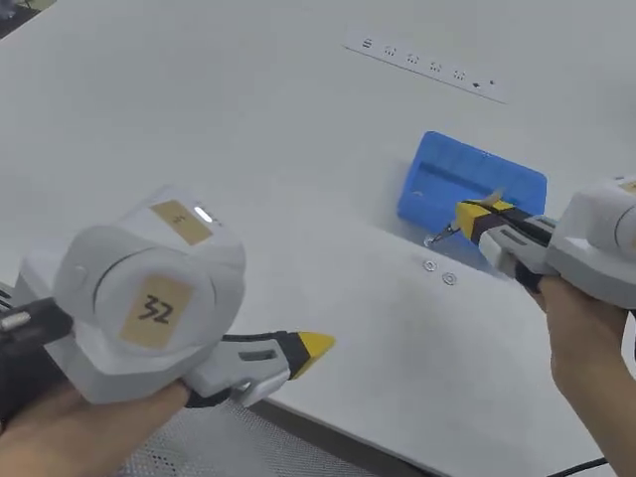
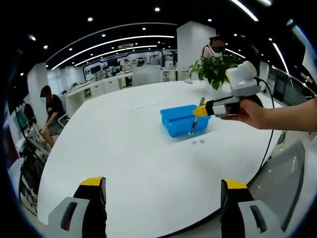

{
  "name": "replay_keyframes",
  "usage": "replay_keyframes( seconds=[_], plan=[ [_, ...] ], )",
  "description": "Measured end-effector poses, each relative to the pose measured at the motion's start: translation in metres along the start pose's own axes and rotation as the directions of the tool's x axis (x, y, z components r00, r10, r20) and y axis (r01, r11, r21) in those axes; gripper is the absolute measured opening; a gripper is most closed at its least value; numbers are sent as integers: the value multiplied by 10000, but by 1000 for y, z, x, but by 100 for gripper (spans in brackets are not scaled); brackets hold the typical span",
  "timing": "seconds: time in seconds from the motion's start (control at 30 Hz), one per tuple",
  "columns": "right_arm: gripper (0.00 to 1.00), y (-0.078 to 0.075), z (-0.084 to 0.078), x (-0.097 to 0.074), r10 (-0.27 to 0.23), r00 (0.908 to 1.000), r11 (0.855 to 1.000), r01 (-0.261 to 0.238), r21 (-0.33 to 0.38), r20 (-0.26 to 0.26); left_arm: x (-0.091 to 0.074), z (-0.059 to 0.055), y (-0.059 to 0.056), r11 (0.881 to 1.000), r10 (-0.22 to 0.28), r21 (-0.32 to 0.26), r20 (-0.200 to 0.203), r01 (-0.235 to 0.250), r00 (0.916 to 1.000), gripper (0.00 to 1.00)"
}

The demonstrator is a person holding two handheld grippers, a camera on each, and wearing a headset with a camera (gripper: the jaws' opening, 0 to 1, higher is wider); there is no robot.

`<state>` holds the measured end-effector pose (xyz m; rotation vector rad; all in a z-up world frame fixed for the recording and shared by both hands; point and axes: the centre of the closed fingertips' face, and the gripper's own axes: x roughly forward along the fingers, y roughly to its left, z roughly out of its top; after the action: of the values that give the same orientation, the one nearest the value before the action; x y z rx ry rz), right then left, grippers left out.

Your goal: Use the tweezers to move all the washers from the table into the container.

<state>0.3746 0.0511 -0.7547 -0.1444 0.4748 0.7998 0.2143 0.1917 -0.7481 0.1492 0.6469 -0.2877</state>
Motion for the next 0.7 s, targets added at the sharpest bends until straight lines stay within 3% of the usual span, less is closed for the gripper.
replay_keyframes(
  seconds=[0.23,0.4,0.7],
  plan=[
    [0,-8,17,-6,-63,9991,9996,51,269,427,-1,-1,0,10000,3,-27,-15,-3,10000,98],
    [0,-23,32,-4,-281,9957,9977,225,640,880,-1,-2,0,10000,17,-40,-51,-17,10000,98],
    [0,-41,35,8,-633,9925,9950,546,836,1047,0,-2,1,10000,39,-57,-75,-39,10000,98]
  ],
)
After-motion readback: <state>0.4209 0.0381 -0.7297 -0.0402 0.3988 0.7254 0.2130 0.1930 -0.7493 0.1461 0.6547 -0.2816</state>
